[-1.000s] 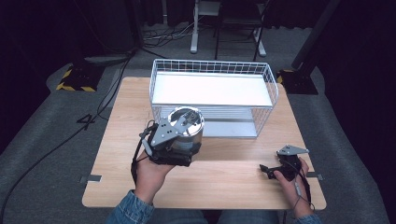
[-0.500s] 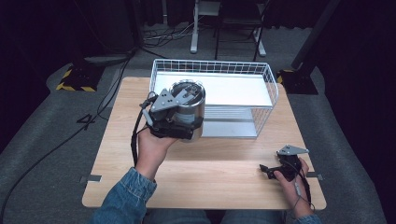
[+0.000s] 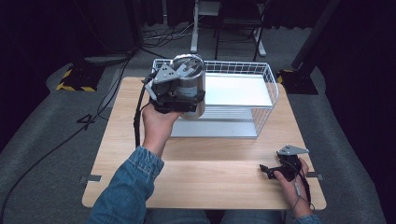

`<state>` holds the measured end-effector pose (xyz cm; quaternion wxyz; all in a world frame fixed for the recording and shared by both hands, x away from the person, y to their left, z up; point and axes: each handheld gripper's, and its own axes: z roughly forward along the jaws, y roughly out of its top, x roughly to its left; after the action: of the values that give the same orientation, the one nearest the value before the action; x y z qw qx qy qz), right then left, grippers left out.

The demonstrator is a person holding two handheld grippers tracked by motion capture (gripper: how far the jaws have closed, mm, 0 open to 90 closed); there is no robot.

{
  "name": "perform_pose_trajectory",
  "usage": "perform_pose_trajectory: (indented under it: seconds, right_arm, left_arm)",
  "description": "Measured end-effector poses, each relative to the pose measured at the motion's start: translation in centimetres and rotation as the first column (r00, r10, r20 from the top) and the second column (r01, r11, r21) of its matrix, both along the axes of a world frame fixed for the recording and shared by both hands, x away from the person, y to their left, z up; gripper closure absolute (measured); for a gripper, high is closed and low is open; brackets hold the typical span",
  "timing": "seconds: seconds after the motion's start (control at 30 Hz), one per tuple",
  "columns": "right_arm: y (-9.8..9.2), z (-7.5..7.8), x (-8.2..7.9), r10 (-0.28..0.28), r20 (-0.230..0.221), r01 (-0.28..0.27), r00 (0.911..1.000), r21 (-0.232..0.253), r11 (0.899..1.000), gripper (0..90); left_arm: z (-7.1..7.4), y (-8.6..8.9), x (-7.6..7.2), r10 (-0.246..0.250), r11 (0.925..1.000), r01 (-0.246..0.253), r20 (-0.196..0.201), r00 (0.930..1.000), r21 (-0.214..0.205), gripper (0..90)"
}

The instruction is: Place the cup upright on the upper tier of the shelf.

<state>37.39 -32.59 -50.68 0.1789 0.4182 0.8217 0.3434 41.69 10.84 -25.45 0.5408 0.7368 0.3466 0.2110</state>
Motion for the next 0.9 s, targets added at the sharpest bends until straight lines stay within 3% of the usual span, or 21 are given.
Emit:
perform_pose_trajectory:
  seconds: [0.17, 0.3, 0.6, 0.9]
  right_arm:
    - [0.0, 0.0, 0.0, 0.0, 0.0, 0.0, 1.0, 0.0, 1.0, 0.4]
    - [0.0, 0.0, 0.0, 0.0, 0.0, 0.0, 1.0, 0.0, 1.0, 0.4]
    - [0.0, 0.0, 0.0, 0.0, 0.0, 0.0, 1.0, 0.0, 1.0, 0.4]
    - [0.0, 0.0, 0.0, -0.001, 0.0, 0.001, 1.0, 0.002, 1.0, 0.4]
  left_arm:
    - [0.7, -0.2, 1.9, 0.049, 0.9984, -0.049, 0.019, 0.9986, -0.027, 3.7]
    - [0.9, -0.5, 2.9, 0.074, 0.997, -0.074, 0.027, 0.9969, -0.023, 3.8]
    - [1.3, -1.3, 6.2, 0.125, 0.9903, -0.125, 0.004, 0.9921, -0.061, 3.7]
    - [0.8, -2.8, 8.3, 0.158, 0.9868, -0.158, -0.001, 0.9875, -0.037, 3.7]
